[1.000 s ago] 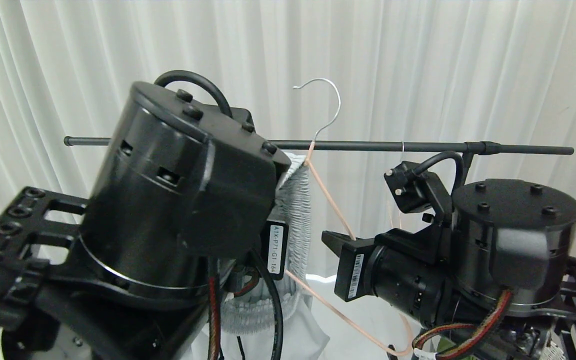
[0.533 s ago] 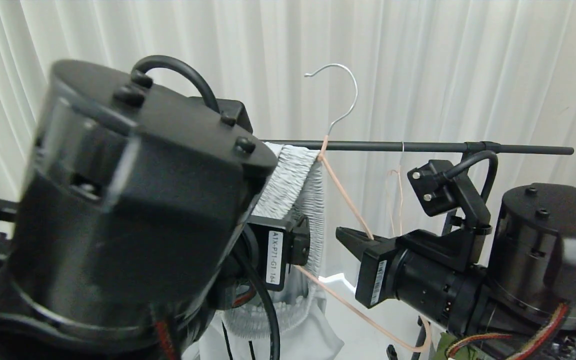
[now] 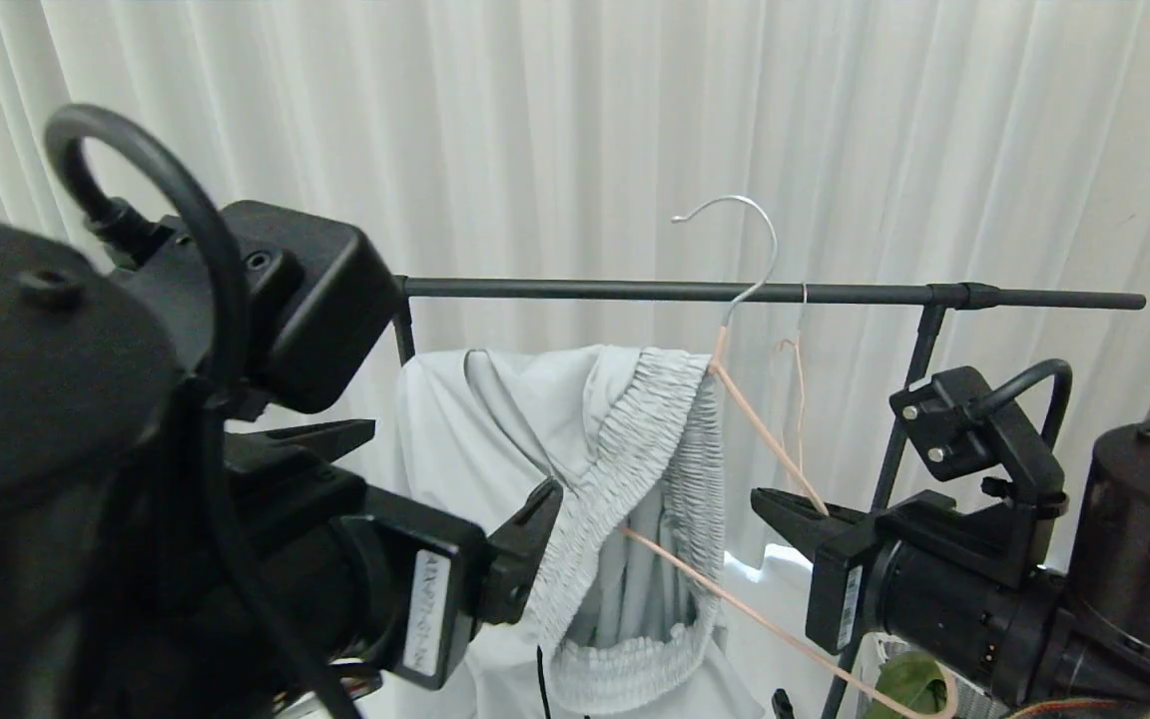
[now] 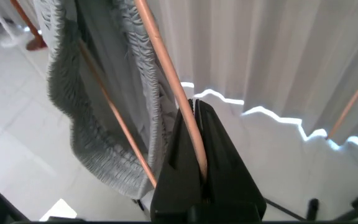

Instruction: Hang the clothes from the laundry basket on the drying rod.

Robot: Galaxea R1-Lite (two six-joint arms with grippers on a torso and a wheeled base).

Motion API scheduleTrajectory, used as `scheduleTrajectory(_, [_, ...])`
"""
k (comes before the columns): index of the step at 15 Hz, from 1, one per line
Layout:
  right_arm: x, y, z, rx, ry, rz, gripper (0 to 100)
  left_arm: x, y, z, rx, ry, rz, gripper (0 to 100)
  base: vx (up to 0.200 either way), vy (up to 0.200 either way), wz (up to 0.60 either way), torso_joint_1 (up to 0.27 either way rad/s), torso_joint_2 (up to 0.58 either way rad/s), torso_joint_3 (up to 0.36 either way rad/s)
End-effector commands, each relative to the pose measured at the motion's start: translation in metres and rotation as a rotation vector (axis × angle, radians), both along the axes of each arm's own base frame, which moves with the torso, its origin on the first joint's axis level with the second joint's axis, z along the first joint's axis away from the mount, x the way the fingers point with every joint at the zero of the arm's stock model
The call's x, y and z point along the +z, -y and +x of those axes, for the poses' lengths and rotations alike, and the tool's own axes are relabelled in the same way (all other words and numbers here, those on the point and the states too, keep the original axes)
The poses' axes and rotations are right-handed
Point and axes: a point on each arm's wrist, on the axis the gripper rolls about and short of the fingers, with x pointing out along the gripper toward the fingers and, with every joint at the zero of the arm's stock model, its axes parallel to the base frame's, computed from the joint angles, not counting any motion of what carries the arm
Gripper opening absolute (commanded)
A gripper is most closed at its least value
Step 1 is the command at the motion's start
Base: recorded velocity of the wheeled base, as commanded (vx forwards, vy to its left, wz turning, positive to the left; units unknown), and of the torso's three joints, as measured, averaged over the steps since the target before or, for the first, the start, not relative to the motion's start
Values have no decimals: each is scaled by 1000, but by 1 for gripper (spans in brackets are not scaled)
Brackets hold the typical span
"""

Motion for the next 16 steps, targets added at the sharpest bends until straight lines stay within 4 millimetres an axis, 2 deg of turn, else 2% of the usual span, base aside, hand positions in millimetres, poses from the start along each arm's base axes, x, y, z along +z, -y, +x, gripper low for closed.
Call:
scheduleTrajectory(1, [-4, 12, -7, 7, 9, -14, 0, 5, -36, -17, -112, 18, 10, 100, 0, 0, 0, 0, 0, 0])
scheduleTrajectory(3, [-10, 22, -15, 67, 34, -44, 0, 12, -59, -28, -331, 14, -3, 100, 0, 0, 0, 0, 0, 0])
scheduleTrajectory(6, [-19, 37, -27, 139, 74, -100, 0, 4, -77, -15, -472, 5, 79, 100, 0, 0, 0, 0, 0, 0])
scheduleTrajectory(9, [-26, 42, -48, 237, 94, -126, 0, -2, -72, -12, -660, -51, 60, 100, 0, 0, 0, 0, 0, 0])
scheduleTrajectory(12, [-35, 45, -66, 331, 112, -171, 0, -11, -57, -4, -727, -107, 63, 100, 0, 0, 0, 0, 0, 0])
scheduleTrajectory(13, [-35, 44, -70, 361, 119, -173, 0, -20, -52, -3, -766, -135, 72, 100, 0, 0, 0, 0, 0, 0])
scheduleTrajectory(16, [-35, 43, -71, 374, 143, -191, 0, -36, -40, -2, -836, -183, 79, 100, 0, 0, 0, 0, 0, 0])
